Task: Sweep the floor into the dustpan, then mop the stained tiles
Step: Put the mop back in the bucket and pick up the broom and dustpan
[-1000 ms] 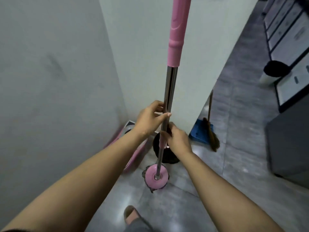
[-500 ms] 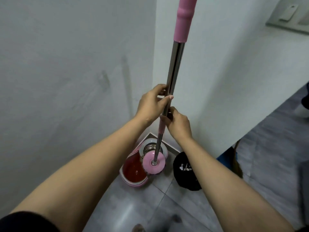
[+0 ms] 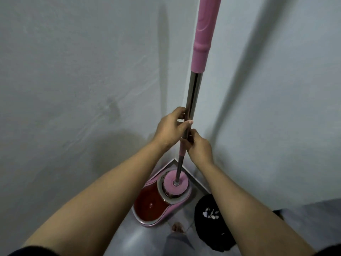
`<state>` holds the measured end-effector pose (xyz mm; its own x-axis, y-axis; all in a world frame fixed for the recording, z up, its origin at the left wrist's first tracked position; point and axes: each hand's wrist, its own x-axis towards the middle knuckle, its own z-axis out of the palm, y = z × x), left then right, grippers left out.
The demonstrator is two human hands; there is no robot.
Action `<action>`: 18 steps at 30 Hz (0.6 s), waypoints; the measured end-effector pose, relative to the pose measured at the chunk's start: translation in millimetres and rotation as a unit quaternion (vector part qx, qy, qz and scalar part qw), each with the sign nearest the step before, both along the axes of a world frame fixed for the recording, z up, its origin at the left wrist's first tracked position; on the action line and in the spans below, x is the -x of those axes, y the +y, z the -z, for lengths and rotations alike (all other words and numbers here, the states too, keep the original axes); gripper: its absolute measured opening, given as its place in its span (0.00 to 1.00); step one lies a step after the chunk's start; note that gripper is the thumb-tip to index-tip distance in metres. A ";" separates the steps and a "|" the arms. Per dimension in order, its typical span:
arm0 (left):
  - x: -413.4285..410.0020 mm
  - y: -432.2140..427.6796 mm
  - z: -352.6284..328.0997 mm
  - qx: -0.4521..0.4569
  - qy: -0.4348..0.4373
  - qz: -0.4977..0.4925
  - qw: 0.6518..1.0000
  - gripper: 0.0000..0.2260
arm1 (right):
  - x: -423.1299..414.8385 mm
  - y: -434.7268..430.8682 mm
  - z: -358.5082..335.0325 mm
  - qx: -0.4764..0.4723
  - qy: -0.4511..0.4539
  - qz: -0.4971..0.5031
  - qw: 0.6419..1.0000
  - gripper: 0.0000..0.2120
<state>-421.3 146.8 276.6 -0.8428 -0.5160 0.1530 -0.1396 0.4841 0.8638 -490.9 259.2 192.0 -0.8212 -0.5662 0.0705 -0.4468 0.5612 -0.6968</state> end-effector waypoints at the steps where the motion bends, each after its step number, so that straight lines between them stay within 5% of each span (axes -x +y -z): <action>1: 7.8 -2.2 3.8 0.001 -0.008 -0.005 1.000 0.13 | 8.9 -2.3 4.6 -0.005 -0.006 -0.008 1.000 0.12; 12: 51.6 -18.6 47.7 0.020 -0.096 0.000 0.995 0.15 | 62.5 -17.0 46.4 -0.061 -0.074 -0.072 0.993 0.18; 18: 68.4 -32.3 54.3 -0.005 -0.100 -0.006 0.995 0.16 | 73.4 -27.9 50.4 -0.055 -0.086 -0.075 0.992 0.14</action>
<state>-489.7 114.5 222.4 -0.8501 -0.5262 -0.0220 -0.3139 0.4728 0.8234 -564.3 231.3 141.6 -0.7213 -0.6799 -0.1319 -0.4119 0.5743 -0.7075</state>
